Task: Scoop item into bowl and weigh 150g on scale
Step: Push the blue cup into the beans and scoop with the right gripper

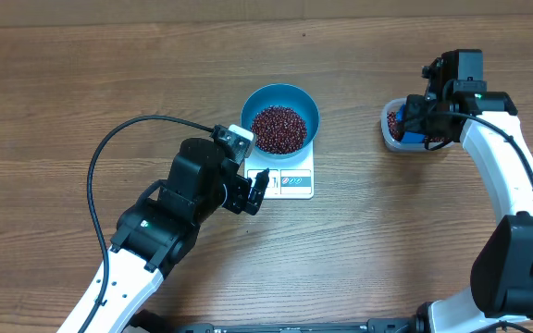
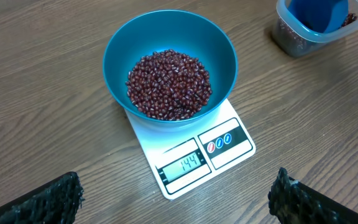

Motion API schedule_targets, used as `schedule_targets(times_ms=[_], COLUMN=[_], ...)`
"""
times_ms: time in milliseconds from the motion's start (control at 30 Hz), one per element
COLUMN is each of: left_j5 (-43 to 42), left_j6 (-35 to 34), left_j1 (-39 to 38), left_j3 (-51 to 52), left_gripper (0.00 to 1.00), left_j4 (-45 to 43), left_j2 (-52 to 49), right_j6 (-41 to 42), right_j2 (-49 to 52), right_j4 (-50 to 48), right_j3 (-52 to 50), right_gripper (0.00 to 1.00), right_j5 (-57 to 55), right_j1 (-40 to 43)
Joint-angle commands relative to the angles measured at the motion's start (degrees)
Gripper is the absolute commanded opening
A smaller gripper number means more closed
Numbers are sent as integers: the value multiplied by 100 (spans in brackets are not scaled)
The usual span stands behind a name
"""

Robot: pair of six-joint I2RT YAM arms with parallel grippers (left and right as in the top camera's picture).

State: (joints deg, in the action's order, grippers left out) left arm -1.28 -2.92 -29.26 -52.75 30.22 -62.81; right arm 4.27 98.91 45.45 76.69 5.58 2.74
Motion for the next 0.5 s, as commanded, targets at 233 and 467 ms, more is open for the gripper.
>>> schedule_targets(times_ms=[233,467], left_j5=[-2,-2], left_j6=[-52,-52], left_j1=[-2,-2], left_j3=[55,55], left_gripper=[100,100], left_j4=[-4,-4], left_j2=[-22,-22], right_j6=[24,31], right_j2=[11,11], right_j4=[-13,-11], right_j3=[17,17], right_gripper=[4,4], right_j5=[389,352], right_j1=[22,269])
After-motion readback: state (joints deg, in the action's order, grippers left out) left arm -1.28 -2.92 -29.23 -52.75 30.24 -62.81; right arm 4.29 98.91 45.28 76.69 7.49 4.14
